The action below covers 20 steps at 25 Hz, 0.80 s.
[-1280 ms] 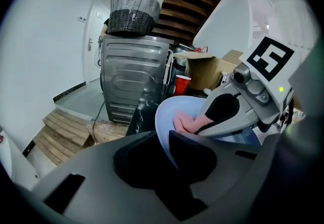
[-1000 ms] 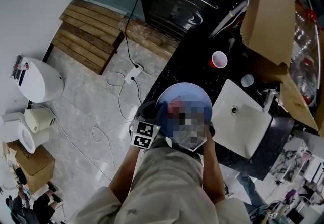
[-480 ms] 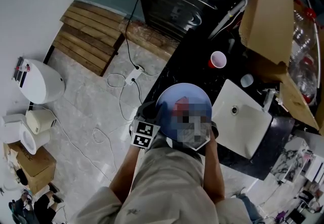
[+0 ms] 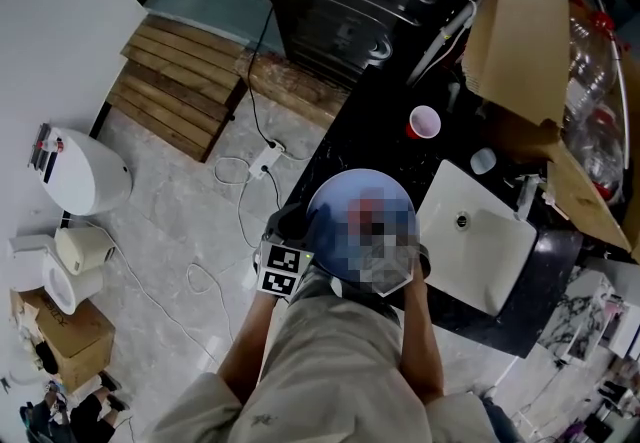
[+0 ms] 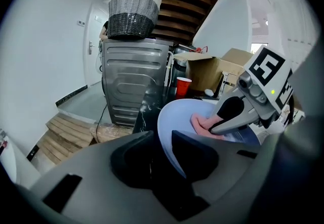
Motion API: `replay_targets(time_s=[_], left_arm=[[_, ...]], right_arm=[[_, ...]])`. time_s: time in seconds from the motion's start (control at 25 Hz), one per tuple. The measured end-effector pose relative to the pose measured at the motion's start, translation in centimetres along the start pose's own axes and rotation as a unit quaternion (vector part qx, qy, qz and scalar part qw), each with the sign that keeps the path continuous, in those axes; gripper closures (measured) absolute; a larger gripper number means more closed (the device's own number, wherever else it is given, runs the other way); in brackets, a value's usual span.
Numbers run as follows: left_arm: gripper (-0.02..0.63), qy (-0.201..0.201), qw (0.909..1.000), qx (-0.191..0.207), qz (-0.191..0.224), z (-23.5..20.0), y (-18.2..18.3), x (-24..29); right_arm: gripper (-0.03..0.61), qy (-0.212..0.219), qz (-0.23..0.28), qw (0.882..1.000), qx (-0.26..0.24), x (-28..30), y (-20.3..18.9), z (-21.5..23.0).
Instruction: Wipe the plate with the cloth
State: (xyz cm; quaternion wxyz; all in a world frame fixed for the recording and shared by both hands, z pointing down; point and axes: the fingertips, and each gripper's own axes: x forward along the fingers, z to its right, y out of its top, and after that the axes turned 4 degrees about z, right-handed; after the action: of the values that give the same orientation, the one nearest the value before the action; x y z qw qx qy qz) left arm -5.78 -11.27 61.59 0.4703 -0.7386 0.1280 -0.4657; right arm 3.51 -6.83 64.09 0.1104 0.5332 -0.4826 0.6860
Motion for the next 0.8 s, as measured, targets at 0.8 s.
replay_targets(time_s=[0.8], left_arm=[[0.503,-0.050,0.9944,0.054,0.076,3.6,7.4,-1.6]], right_arm=[[0.555,-0.148,0.151,0.975,0.072,-6.7,2.9,3.7]])
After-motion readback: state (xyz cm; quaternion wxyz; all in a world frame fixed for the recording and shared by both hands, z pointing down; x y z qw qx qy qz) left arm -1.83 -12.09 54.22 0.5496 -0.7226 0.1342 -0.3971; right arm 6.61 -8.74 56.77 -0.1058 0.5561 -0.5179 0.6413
